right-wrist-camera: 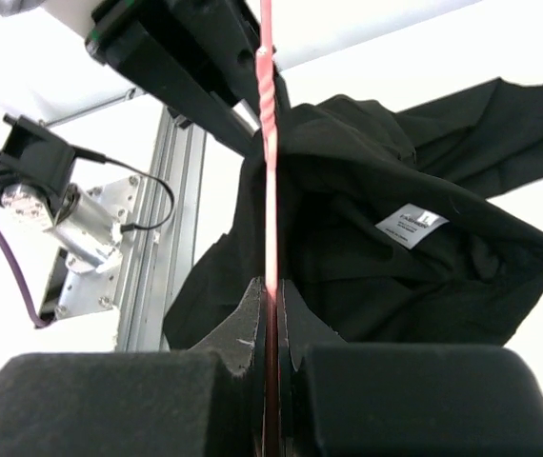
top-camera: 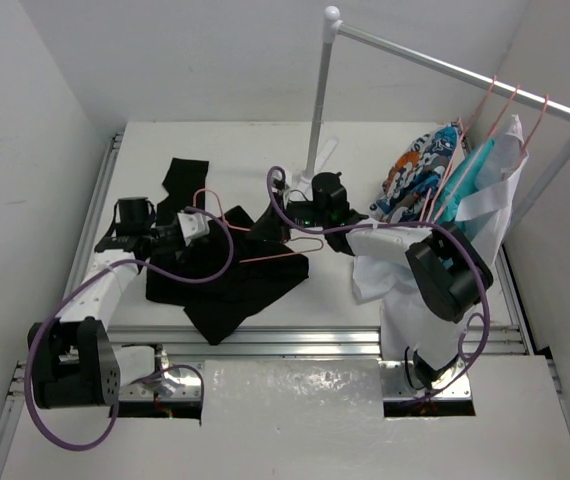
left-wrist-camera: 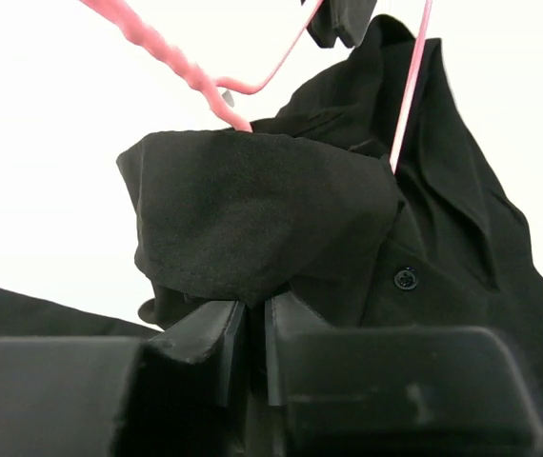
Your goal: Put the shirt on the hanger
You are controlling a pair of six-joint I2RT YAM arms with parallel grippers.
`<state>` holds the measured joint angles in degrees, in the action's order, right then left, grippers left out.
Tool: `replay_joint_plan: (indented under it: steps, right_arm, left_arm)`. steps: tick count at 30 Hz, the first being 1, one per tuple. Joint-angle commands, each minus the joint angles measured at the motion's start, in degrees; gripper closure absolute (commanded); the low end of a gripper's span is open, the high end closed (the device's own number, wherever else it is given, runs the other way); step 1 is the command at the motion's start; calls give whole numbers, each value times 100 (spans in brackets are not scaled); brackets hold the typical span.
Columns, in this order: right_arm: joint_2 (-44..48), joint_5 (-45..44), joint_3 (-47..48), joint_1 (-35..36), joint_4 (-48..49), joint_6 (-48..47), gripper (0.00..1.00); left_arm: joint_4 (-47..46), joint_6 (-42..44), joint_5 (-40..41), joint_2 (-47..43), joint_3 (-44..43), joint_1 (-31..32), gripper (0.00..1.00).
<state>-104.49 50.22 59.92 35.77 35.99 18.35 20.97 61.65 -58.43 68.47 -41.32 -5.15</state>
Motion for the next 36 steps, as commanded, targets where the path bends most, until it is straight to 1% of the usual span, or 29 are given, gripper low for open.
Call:
replay_joint_plan:
  steps: [1,3,5,7,11,15,18,19,20,21,23,25,26,27,28,29,30,32,33,34,35,36]
  right_arm:
    - [376,260,-191,44,778,-385,100]
    - [420,418,-270,35,796,-464,100]
    - [534,498,-401,35,936,-499,100]
    - [683,559,-507,44,1085,-551,100]
    - [895,586,-639,88,1060,-814,100]
    - [939,656,-631,132,1121,-886,100]
    - [913,691,-613,176,1244,-868,100]
    - [904,691,-604,202,1244,-868,100]
    - [878,700,-587,211,1244,-851,100]
    - [869,700,-578,229,1235,-842,100]
    - [860,683,-569,246,1227,-842,100]
    - [868,604,-578,255,1113,-868,100]
    - [869,603,-595,255,1060,-885,98]
    - [912,551,-613,255,929,-894,87]
    - [947,516,-657,255,815,-938,72]
    - [1009,446,-753,264,718,-1130,47]
    - [1175,245,-815,255,525,-1227,33]
    - [1499,-141,-982,203,331,-1360,12]
    - [1501,-144,-991,159,243,-1317,9]
    - [1693,-65,-878,115,112,-1151,6]
    - [1773,57,-790,28,-159,-1054,1]
    - [1861,293,-702,-17,-301,-974,1]
  left_arm:
    - [162,138,-467,-334,-122,66,83]
    - [223,93,-493,-352,-148,58,70]
    - [363,250,-546,-325,-166,58,66]
    - [381,269,-564,-316,-166,58,66]
    - [416,321,-555,-316,-131,66,65]
    - [478,295,-695,-325,-131,66,62]
    - [636,427,-766,-351,-131,137,60]
    - [636,427,-740,-360,-113,163,61]
    - [645,427,-740,-386,-113,172,68]
    - [662,427,-740,-404,-130,172,76]
    - [663,366,-669,-465,-157,155,100]
    - [645,365,-617,-605,-131,119,100]
    - [654,383,-599,-650,-122,102,100]
    - [671,427,-573,-711,-104,102,100]
    - [732,523,-451,-755,-104,93,100]
    - [776,567,-380,-817,-113,93,100]
    - [846,602,-292,-809,-191,102,100]
    - [1669,1232,-55,-678,-463,93,100]
    - [1673,1236,-54,-590,-543,93,100]
    - [2021,1514,7,-528,-605,102,100]
    - [2112,1621,25,-466,-614,102,100]
    - [2121,1709,86,-483,-571,93,100]
